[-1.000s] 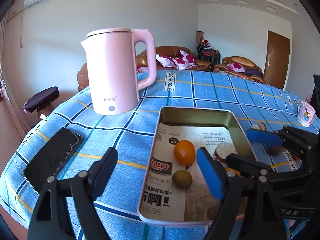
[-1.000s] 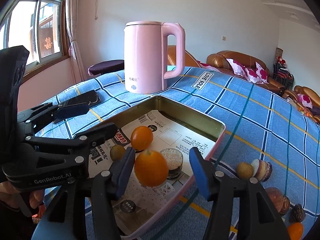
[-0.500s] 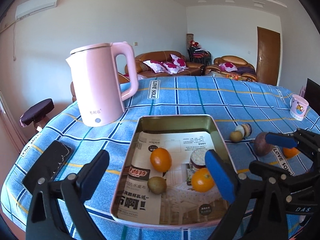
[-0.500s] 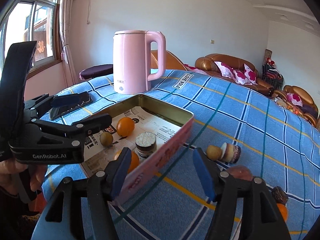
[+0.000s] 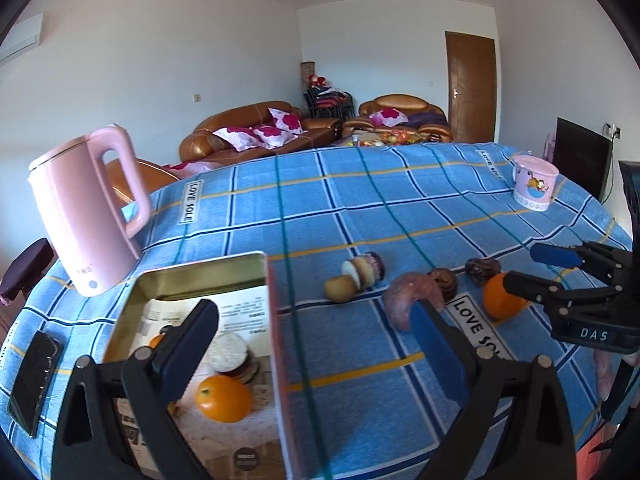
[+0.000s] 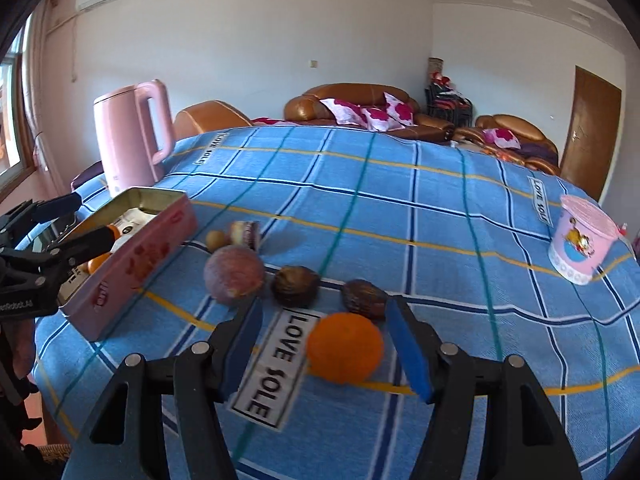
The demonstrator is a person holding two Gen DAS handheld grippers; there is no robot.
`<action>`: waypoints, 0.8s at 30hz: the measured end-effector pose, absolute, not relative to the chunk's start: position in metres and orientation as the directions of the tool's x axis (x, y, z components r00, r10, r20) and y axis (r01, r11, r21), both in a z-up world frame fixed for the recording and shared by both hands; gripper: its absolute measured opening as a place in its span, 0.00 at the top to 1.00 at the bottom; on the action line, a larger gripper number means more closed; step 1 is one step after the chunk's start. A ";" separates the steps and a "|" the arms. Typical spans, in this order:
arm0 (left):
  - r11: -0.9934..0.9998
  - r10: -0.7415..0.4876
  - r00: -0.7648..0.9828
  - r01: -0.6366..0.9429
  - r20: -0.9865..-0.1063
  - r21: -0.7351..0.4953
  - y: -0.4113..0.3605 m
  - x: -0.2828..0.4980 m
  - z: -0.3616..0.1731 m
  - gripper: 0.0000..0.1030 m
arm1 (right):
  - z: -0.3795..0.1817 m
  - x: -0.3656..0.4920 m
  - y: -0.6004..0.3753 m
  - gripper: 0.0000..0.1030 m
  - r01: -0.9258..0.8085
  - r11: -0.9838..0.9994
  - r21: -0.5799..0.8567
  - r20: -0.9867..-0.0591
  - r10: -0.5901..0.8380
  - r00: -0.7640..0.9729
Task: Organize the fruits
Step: 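Grasp the large purple-brown fruit with the left gripper while the right tool approaches an orange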
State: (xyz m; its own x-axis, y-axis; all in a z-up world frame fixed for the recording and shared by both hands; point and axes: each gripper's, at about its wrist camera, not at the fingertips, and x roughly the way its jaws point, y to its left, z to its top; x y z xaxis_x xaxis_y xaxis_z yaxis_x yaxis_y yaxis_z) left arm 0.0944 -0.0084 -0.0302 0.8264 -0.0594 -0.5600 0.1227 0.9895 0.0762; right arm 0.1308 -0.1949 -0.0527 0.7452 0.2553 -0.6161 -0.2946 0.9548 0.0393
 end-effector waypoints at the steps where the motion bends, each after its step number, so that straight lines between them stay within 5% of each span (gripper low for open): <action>1: 0.989 -0.065 0.820 0.129 -0.568 0.073 -0.014 0.098 -0.032 0.04 | -0.053 0.133 -0.200 0.36 -0.285 0.957 0.054 -0.618 0.256 0.743; 20: 0.982 -0.152 0.733 0.186 -0.663 -0.019 -0.043 0.138 -0.061 0.04 | -0.079 0.164 -0.197 0.37 -0.281 0.947 0.155 -0.734 0.301 0.609; 24: 0.976 -0.171 0.718 0.216 -0.674 -0.018 -0.052 0.143 -0.064 0.08 | -0.084 0.168 -0.197 0.51 -0.299 0.935 0.192 -0.748 0.337 0.571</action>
State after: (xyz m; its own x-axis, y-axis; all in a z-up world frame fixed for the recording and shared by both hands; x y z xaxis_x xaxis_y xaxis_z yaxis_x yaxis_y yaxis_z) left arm 0.1428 -0.0525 -0.0639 0.7184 -0.1713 -0.6742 0.2160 0.9762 -0.0179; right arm 0.1678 -0.1967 -0.0842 0.5714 0.3367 -0.7484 -0.2993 0.9347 0.1920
